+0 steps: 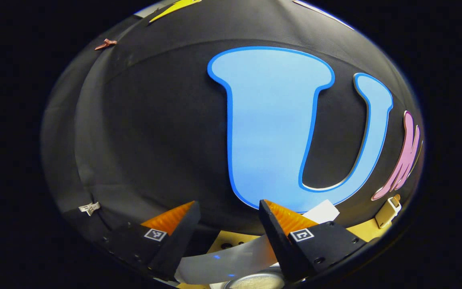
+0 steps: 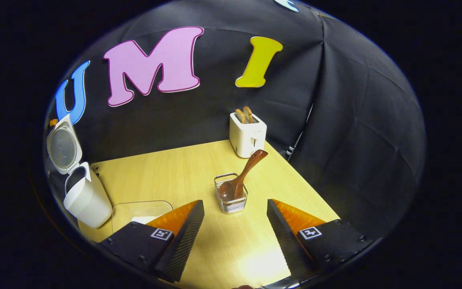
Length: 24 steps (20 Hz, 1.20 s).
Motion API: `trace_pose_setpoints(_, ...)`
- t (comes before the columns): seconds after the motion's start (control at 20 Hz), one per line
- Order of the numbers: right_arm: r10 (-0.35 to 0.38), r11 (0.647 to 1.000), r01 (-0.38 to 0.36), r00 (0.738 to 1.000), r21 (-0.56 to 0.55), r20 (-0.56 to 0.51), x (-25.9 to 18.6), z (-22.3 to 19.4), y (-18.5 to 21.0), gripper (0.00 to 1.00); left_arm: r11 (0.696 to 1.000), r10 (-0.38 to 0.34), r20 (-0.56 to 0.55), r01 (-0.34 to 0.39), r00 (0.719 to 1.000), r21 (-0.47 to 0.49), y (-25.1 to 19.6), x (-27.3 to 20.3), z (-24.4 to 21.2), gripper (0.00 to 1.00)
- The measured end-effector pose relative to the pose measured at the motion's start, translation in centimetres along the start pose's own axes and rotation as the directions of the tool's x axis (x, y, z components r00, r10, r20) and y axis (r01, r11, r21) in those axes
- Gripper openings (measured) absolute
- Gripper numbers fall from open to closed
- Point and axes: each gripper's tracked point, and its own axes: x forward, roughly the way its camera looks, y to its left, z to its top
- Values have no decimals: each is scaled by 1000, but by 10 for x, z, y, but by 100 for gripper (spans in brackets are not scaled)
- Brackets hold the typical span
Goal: Close the left gripper, press the button to open the rice cooker; take a wooden spoon from the chopstick holder with the right hand, scoop a spoonful of rice and pour it into the rice cooker, then put the wooden spoon back into the chopstick holder.
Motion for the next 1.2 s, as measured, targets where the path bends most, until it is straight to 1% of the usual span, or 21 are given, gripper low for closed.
trace_pose_setpoints(0.1, 12, 1000, -12, 1000, 6, -8, 2, -3, 1, 98, 1000, -12, -27, 12, 1000, -15, 0, -1, -1, 95)
trace_pose_setpoints(0.25, 43, 999, -42, 999, 31, -25, 6, -9, 8, 98, 998, -43, -94, 39, 995, -50, -12, -17, -15, 95)
trace_pose_setpoints(0.4, 78, 997, -77, 997, 26, -26, 9, -12, 16, 98, 993, -83, -191, 64, 978, -102, -26, -40, -33, 95)
trace_pose_setpoints(0.45, 92, 995, -91, 996, 25, -19, 10, -11, 18, 98, 992, -87, -216, 66, 973, -104, -31, -48, -41, 95)
trace_pose_setpoints(0.6, 126, 992, -125, 992, 34, -10, 11, -11, 22, 98, 995, -63, -252, 41, 966, -91, -47, -73, -61, 95)
trace_pose_setpoints(0.75, 155, 986, -151, 987, 71, -46, 11, -26, 24, 98, 990, -107, -319, 69, 942, -126, -82, -98, -99, 96)
trace_pose_setpoints(0.9, 169, 982, -161, 982, 97, -86, 10, -42, 20, 99, 989, -126, -346, 92, 930, -113, -109, -109, -134, 95)
trace_pose_setpoints(0.95, 170, 982, -161, 981, 95, -93, 9, -46, 18, 99, 990, -119, -350, 83, 929, -114, -115, -111, -147, 95)
trace_pose_setpoints(1.1, 173, 984, -165, 979, 73, -111, 7, -54, 14, 99, 991, -77, -322, 36, 944, -130, -118, -113, -170, 97)
trace_pose_setpoints(1.15, 172, 984, -166, 979, 68, -109, 6, -54, 13, 99, 992, -72, -309, 34, 948, -124, -119, -118, -176, 95)
trace_pose_setpoints(1.2, 171, 984, -165, 979, 62, -109, 6, -55, 12, 99, 994, -70, -309, 39, 948, -106, -121, -120, -184, 95)
